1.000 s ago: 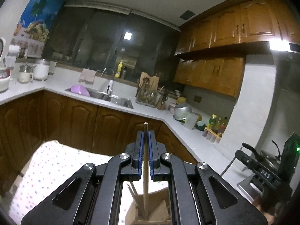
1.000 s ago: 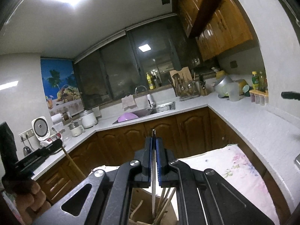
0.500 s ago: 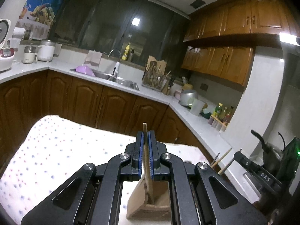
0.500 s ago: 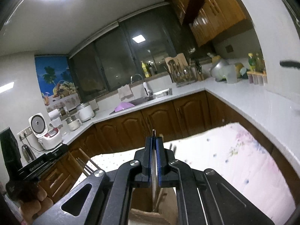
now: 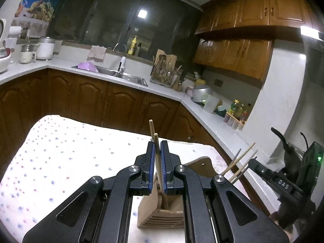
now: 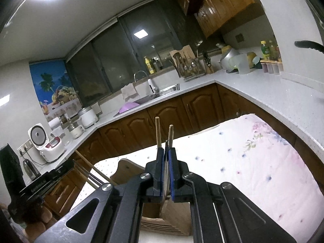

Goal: Organize utensils
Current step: 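Lower the wooden chopstick into the holder and open the left tool while the right releases its steel chopstick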

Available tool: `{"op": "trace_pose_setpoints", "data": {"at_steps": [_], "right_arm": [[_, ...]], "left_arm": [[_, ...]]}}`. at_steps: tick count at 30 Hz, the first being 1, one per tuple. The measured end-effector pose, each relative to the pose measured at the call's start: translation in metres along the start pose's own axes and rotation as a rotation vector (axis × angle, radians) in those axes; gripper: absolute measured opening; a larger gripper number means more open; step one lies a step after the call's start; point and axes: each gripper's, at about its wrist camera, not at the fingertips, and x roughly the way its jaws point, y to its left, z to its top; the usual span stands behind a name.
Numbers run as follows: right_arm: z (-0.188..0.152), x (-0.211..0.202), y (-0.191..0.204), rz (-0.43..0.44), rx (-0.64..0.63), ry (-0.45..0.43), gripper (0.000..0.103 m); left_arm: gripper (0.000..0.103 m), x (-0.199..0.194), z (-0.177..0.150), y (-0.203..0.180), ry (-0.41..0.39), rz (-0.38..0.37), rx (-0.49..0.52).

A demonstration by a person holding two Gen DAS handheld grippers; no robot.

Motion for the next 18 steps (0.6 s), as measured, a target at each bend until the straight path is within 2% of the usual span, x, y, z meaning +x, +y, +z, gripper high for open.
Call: {"op": "trace_pose_setpoints", "data": {"at_steps": [18], "right_arm": [[-0.0046,0.0051,-0.0067,0.005,0.006,0.014,0.005]], "left_arm": [[0.006,0.0023,0.0016,-0.0006,0.014,0.004,0.005]]}}
